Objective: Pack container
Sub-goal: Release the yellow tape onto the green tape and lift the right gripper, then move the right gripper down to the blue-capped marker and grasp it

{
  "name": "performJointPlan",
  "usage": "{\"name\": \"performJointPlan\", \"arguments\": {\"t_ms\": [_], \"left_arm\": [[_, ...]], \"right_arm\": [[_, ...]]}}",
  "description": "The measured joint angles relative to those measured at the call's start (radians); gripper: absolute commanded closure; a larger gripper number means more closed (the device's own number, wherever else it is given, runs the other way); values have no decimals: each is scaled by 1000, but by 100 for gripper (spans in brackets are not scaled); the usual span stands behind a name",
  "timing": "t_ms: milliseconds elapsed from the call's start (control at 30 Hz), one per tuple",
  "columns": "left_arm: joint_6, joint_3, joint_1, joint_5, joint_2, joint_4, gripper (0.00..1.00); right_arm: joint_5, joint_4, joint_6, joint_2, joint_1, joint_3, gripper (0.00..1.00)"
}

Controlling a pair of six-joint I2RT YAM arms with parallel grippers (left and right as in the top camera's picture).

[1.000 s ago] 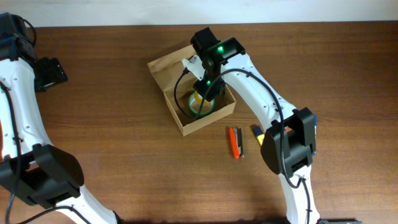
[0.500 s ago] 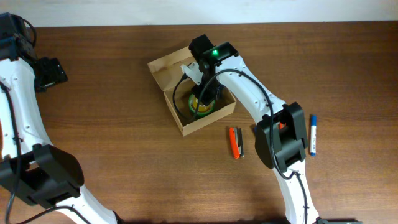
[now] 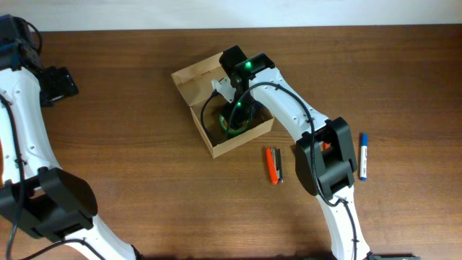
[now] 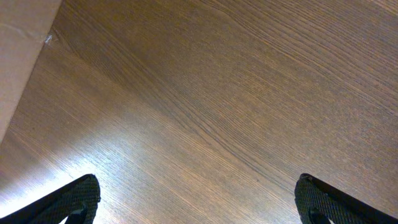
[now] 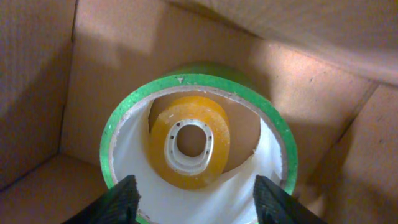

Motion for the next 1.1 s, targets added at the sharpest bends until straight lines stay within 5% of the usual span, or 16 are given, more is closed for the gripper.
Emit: {"name": "performJointPlan", "arguments": {"t_ms": [267, 733, 900, 1100], "left_arm": [[0, 0, 0, 0, 0, 0, 0], [0, 0, 0, 0, 0, 0, 0], [0, 0, 0, 0, 0, 0, 0], [0, 0, 0, -3, 0, 0, 0]], "right_arm": [[72, 34, 61, -59, 7, -1, 28], [352, -1, 173, -546, 1, 76, 19], [375, -71, 237, -653, -123, 24, 18], [376, -55, 302, -818, -361, -303, 18]]}}
